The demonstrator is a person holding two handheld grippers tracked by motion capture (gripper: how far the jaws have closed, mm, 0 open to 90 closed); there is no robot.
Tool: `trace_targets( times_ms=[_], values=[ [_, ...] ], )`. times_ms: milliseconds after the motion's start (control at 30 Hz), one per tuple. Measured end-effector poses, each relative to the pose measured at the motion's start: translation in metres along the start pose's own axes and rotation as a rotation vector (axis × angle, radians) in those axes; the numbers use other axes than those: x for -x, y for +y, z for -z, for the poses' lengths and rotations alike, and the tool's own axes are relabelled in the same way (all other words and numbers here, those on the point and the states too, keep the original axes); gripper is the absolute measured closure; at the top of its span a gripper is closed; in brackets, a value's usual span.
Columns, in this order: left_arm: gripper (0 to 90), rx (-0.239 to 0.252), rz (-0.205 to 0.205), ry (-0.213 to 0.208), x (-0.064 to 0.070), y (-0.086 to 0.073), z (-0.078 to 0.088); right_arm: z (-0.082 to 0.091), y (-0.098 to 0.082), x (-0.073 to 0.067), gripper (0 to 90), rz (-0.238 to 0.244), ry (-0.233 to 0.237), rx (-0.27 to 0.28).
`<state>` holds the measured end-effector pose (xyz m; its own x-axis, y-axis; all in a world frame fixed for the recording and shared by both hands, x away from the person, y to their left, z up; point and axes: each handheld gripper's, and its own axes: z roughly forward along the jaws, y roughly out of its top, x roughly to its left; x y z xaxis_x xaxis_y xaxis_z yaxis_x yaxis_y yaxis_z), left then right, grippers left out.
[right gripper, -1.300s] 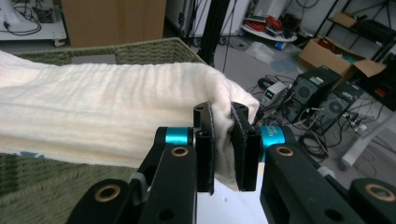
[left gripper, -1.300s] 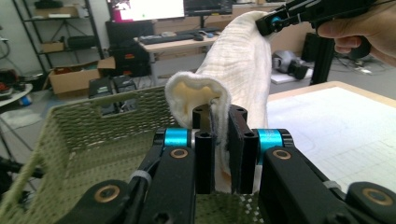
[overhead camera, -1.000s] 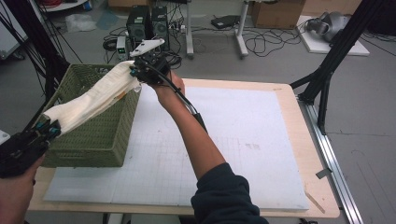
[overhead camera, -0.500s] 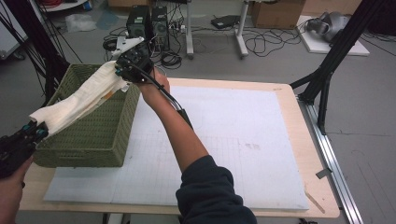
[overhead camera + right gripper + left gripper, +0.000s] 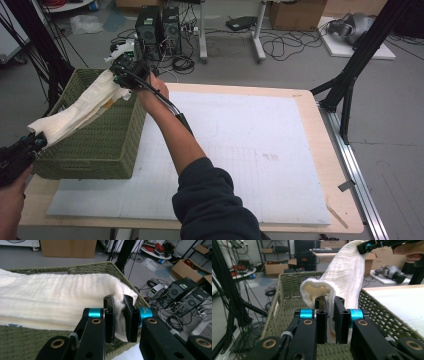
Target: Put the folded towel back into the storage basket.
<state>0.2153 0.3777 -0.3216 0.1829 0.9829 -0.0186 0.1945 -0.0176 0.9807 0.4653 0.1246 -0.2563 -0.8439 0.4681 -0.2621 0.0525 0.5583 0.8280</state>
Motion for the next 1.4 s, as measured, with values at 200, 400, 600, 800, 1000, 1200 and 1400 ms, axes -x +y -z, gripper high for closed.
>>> trace_targets(
  times_ms=[200,400,600,800,1000,1200,1400],
  values=[
    [82.1,-0.024,0.005,0.017,-0.007,-0.006,-0.006,-0.014,-0.003,-0.002,81.7,-0.002,0.003,-0.02],
    [82.0,-0.049,0.012,0.03,-0.012,-0.01,-0.011,-0.022,-0.003,-0.004,81.7,-0.002,0.005,-0.028],
    [47.7,-0.083,0.053,0.026,-0.019,-0.012,-0.015,-0.034,-0.012,-0.004,63.1,-0.02,-0.008,-0.076],
    [42.3,-0.024,0.047,0.043,-0.021,-0.002,-0.002,-0.023,-0.021,0.001,58.3,-0.02,-0.007,-0.067],
    [41.7,0.008,0.044,0.01,-0.011,0.005,0.002,0.004,-0.033,0.013,55.1,-0.051,-0.016,-0.031],
    [35.2,0.038,0.044,-0.08,0.007,0.005,-0.005,0.04,-0.051,0.022,42.9,-0.077,-0.027,0.01],
    [29.2,0.029,0.022,-0.176,0.032,0.008,-0.018,0.074,-0.082,0.028,32.5,-0.114,-0.01,0.024]
  ],
)
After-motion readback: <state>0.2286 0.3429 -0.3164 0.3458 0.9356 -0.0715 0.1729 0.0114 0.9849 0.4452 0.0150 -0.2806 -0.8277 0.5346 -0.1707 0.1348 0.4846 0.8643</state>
